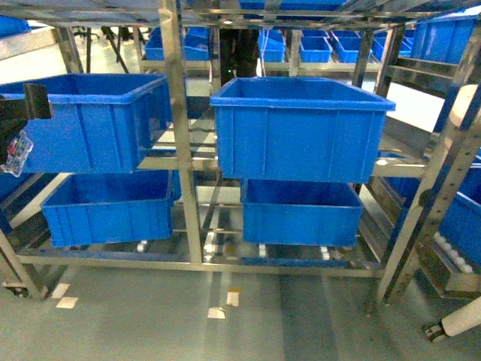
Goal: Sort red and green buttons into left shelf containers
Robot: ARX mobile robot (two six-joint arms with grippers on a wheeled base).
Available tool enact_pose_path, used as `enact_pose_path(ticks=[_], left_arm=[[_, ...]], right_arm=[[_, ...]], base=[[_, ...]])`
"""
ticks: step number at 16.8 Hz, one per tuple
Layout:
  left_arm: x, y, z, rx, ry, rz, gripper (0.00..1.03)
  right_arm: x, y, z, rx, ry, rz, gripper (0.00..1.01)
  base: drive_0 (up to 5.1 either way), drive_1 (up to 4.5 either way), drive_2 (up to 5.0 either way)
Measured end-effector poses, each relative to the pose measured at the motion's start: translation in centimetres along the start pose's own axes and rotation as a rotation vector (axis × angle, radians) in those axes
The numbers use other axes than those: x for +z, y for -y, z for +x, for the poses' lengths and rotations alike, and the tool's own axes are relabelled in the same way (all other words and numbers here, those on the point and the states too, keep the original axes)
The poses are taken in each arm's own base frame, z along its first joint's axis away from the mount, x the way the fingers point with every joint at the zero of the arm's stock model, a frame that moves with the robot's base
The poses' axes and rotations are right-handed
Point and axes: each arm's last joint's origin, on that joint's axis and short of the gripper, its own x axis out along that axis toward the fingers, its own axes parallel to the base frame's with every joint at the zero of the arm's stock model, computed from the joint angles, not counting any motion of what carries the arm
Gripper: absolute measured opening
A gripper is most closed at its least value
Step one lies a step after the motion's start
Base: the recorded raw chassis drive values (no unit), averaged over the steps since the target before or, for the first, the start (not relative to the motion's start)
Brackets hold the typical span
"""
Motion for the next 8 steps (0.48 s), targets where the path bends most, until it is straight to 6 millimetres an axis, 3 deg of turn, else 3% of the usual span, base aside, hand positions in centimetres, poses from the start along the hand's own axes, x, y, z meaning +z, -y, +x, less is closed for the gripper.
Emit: enact_pose_path(ticks=[2, 8], left_arm=[[0.00, 0.01, 0.00, 0.000, 0.000, 0.001, 0.30], [-0.05, -0.02, -0.01, 0.003, 0.000, 0.000, 0.30]], right_arm=[[0.02, 0.00, 0.00, 0.000, 0.003, 0.000, 0.26], [-0.01, -0.03, 0.01, 0.008, -0.001, 0.000, 0.26]], base=[[-4.8, 3.17, 1.7], [-0.1, 2.07, -2.2]])
